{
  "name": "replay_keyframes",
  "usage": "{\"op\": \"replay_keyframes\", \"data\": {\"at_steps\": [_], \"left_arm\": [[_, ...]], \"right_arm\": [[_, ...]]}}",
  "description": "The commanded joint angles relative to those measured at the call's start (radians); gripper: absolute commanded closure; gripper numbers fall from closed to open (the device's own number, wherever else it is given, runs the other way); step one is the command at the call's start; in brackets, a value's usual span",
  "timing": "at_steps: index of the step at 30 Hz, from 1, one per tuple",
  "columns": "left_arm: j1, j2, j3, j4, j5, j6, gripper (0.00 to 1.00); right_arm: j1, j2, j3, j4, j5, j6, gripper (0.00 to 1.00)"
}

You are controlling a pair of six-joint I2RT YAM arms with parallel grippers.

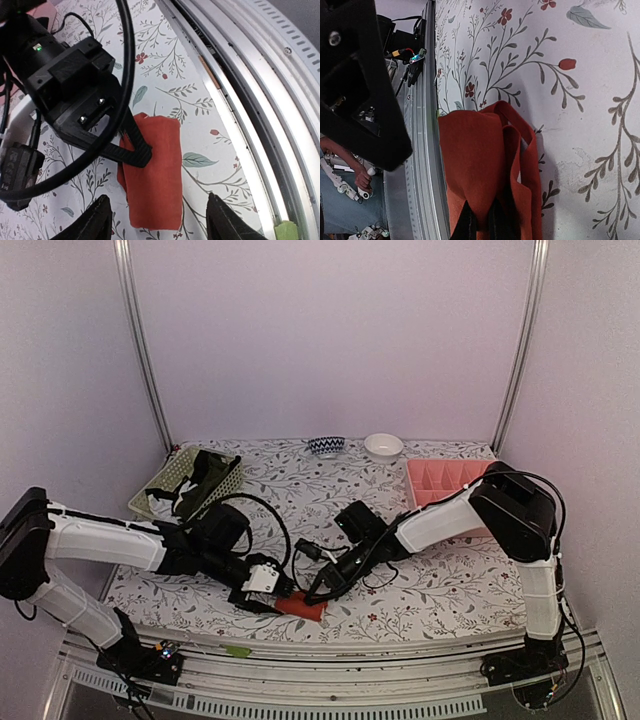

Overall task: Roll the underwear
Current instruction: Roll the underwear at the center of the board.

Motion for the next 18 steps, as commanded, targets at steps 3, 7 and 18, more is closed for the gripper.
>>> {"op": "replay_keyframes", "data": {"at_steps": [3,7,18], "left_arm": [[-0.081,0.128,0.035,0.116,-0.13,0.034,0.41],[-0.116,0.17,0.016,0.179,-0.219,0.056,0.45],[-0.202,0.233,-0.078,0.309,-0.419,0.111,0.43]], "right_arm": [[-0.004,0.058,-0.046,-0.023,0.106,-0.003,1.0],[-0.01,0.071,-0.056,-0.024,0.099,-0.006,1.0],[-0.041,0.122,-0.071,-0.017,0.069,0.006,1.0]]}}
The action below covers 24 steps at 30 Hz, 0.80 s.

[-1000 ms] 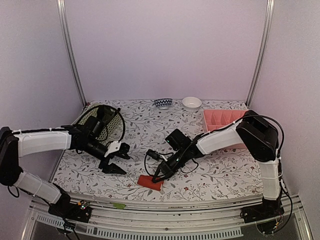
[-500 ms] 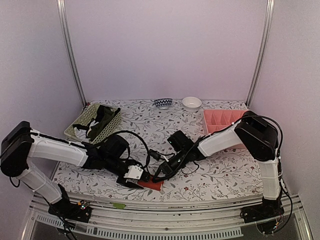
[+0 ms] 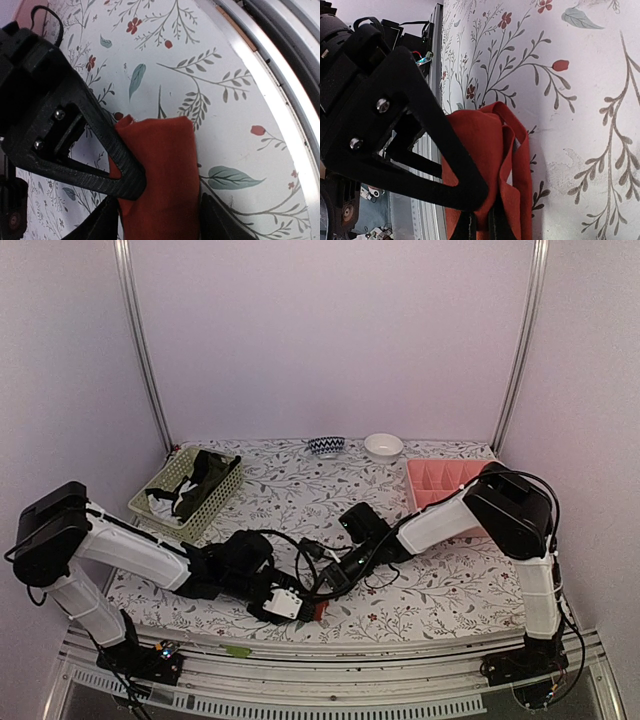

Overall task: Roll the underwear
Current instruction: Roll the underwear at the center of the board.

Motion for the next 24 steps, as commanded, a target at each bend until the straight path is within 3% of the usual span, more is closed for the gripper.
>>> {"op": "replay_keyframes", "data": {"at_steps": [1,7,10,16,21,24], "left_arm": [[-0.031,0.028,-0.05,0.043,-0.107,0.033,0.42],[-0.055,-0.025,-0.112,0.077,-0.093,0.045,0.48],[-0.059,0.036,-0.069,0.021,-0.105,0.015,0.65],[-0.05,0.084,0.017,-0.112,-0.077,-0.006,0.86],[-0.027,0.073,0.076,-0.28,0.005,-0.07,1.0],[-0.016,0.082,0.09,-0.359,0.045,-0.076,1.0]], "right_arm": [[-0.017,0.102,-0.04,-0.1,0.118,-0.005,1.0],[-0.022,0.142,-0.016,-0.124,0.107,0.002,1.0],[-0.024,0.147,-0.014,-0.127,0.107,-0.003,1.0],[-0.025,0.092,-0.002,-0.137,0.134,-0.025,1.0],[-0.044,0.009,0.01,-0.171,0.197,-0.035,0.73],[-0.054,-0.06,0.01,-0.182,0.247,-0.034,0.62]]}}
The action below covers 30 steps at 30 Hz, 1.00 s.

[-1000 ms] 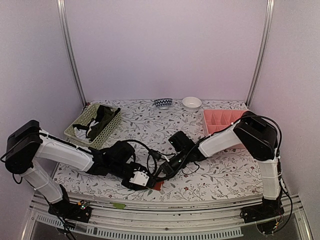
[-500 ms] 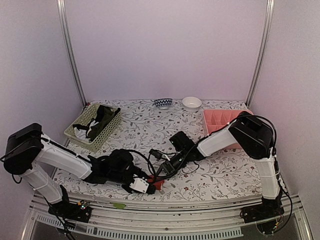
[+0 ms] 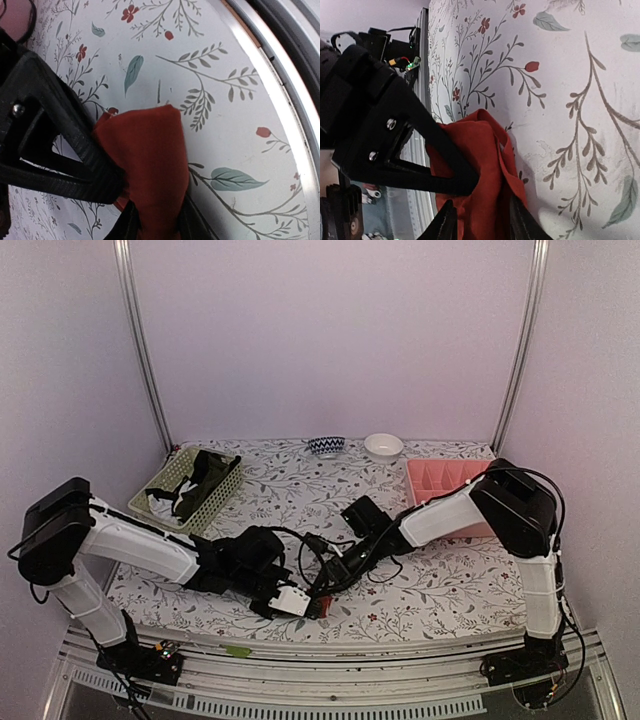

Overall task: Roll the underwear
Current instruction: Roll the underwear at the center of the board.

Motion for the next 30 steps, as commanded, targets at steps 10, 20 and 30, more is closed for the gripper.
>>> {"op": "replay_keyframes", "data": {"at_steps": [10,20,30], "left_arm": [[0.13,0.108,0.16,-0.551,0.32,-0.065,1.0],[0.255,0.448,0.522,-1.02,0.57,0.021,1.0],[0.326,0.715,0.761,-1.343,0.697,0.161,1.0]], "right_arm": [[-0.052,-0.336,-0.155,-0.176,0.458,-0.009,0.49],[0.04,-0.628,-0.319,-0.206,0.672,-0.026,0.48],[0.267,-0.465,-0.131,-0.294,0.825,-0.104,0.47]]}}
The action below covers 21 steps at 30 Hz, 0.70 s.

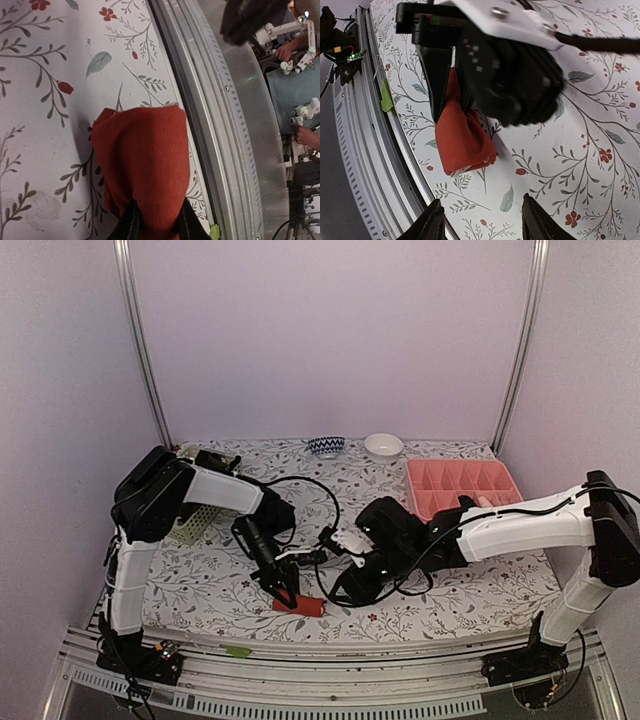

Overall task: Roll the underwear
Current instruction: Roll the underwear at the center of the board, then pick up the underwear from the center of the board.

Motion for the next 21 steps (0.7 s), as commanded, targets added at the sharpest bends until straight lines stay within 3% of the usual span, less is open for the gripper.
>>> {"op": "replay_keyframes", "data": {"at_steps": [1,13,21], "left_arm": [[0.004,0.131,0.032,-0.204,-0.052,0.039,1.0],[0.024,0.222,0.088,-0.229,-0.04,-0.022,1.0],[0.026,0.254,0.112,-0.239,-0.047,-0.006,1.0]], "right_arm": [[0.077,0.101,0.125,-0.053,0.113,-0.065,0.46],[0.209,0.351,0.333,-0.092,0.176,-0.254,0.4],[0.218,0.377,0.36,-0.11,0.276,-0.309,0.42]]}}
